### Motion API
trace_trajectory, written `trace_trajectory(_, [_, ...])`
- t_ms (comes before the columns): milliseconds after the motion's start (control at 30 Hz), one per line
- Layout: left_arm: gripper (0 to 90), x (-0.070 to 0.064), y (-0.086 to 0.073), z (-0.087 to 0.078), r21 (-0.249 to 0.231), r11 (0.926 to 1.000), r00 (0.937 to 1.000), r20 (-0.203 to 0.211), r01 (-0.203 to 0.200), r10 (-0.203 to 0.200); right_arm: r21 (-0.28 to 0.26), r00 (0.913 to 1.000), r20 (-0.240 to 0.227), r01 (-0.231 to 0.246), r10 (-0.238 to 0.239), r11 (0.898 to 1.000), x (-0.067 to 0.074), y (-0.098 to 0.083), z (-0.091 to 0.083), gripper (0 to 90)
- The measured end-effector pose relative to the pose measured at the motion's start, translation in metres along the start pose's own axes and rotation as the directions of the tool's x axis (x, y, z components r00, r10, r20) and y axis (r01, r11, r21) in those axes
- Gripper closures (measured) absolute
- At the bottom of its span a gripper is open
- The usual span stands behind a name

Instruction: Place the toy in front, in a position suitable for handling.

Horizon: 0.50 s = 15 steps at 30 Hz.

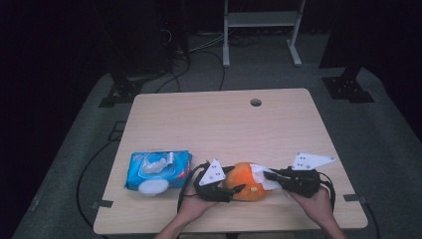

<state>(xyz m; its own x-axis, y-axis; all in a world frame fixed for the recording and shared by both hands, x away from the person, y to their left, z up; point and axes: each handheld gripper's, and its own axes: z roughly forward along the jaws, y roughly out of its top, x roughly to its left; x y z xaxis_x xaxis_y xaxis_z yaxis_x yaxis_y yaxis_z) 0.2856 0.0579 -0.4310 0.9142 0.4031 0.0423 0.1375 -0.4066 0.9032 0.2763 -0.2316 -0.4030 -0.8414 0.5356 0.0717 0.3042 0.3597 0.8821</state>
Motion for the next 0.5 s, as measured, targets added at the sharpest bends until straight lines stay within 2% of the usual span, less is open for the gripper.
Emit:
trace_trajectory(67, [27.5,0.000,0.000,0.001,0.005,1.0000,0.9999,0.008,0.009,-0.009,-0.004,0.9996,-0.024,0.012,-0.012,1.000,0.004,0.002,0.004,84.3])
trace_trajectory(167, [8.6,0.000,0.003,0.006,0.025,0.9990,0.9989,0.027,0.037,-0.037,0.005,0.9977,-0.062,0.029,-0.028,1.000,0.009,0.003,0.011,84.2])
trace_trajectory(233, [4.6,0.001,0.003,0.008,0.039,0.9979,0.9981,0.032,0.051,-0.053,-0.004,0.9955,-0.083,0.046,-0.046,0.999,0.012,0.004,0.014,84.1])
trace_trajectory(267, [4.9,0.001,0.003,0.009,0.043,0.9978,0.9982,0.030,0.051,-0.052,0.000,0.9954,-0.081,0.051,-0.051,0.999,0.013,0.004,0.015,84.1])
trace_trajectory(333, [16.7,0.001,0.001,0.006,0.027,0.9986,0.9987,0.024,0.044,-0.045,0.005,0.9959,-0.071,0.057,-0.056,0.998,0.013,0.005,0.015,84.0])
trace_trajectory(433, [24.3,0.002,-0.002,0.004,0.023,0.9991,0.9991,0.019,0.037,-0.037,0.009,0.9969,-0.078,-0.004,0.005,1.000,0.001,-0.002,0.011,84.1])
trace_trajectory(500, [25.2,0.004,-0.004,0.003,0.019,0.9983,0.9983,0.019,0.055,-0.055,0.031,0.9983,-0.045,-0.035,0.037,0.999,-0.007,-0.008,0.008,84.1])
